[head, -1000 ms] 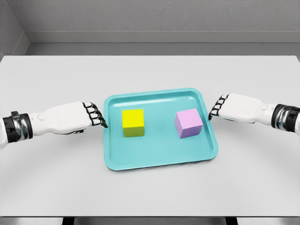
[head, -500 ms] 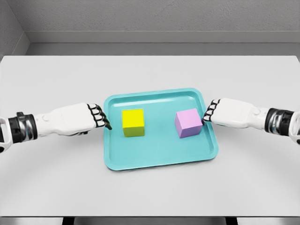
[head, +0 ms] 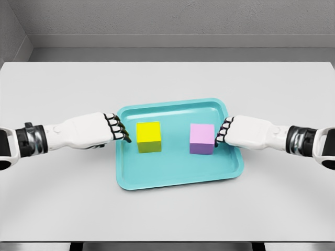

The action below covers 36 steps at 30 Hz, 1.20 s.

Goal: Push two cubes

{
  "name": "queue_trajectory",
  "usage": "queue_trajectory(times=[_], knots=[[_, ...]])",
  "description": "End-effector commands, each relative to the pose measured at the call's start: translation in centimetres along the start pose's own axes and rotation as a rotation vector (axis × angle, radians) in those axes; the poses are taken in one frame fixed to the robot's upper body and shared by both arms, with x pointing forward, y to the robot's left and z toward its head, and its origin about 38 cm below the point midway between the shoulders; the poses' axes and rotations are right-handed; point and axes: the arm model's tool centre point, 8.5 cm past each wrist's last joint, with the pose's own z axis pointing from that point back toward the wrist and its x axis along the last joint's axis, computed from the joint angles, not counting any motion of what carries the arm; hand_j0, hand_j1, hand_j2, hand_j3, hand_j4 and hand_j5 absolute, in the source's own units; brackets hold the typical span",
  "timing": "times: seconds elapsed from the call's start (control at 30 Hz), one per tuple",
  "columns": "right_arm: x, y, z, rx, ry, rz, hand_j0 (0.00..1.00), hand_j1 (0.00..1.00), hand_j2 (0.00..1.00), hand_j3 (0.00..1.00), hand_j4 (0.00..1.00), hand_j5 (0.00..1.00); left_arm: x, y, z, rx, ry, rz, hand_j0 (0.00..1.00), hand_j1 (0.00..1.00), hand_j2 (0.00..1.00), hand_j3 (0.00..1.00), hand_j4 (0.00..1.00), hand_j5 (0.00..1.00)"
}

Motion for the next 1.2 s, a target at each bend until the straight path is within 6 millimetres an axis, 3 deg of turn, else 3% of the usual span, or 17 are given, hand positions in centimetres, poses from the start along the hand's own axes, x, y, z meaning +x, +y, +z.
queue_trajectory(times=[0.0,0.33,0.67,1.17], knots=[[0.1,-0.1,-0.2,-0.008,-0.004,-0.005,0.64,0.64,0.64,0.64,0.64,0.64,0.3,-0.3,-0.4,-0.002,-0.012,0.008,0.77,0.77,0.77,0.77,0.77,0.77],[0.9,-0.4,-1.8,-0.025,-0.023,-0.009,0.64,0.64,0.64,0.64,0.64,0.64,0.5,-0.7,-0.6,-0.02,-0.017,0.016,0.77,0.77,0.77,0.77,0.77,0.77],[-0.5,0.4,-1.7,-0.002,0.012,-0.026,0.64,0.64,0.64,0.64,0.64,0.64,0.1,0.1,-0.8,-0.008,-0.012,0.0,0.77,0.77,0.77,0.77,0.77,0.77],[-0.4,-1.5,-2.1,-0.032,0.005,0.002,0.64,0.64,0.64,0.64,0.64,0.64,0.4,1.0,-2.1,0.016,-0.028,-0.004,0.77,0.77,0.77,0.77,0.77,0.77]])
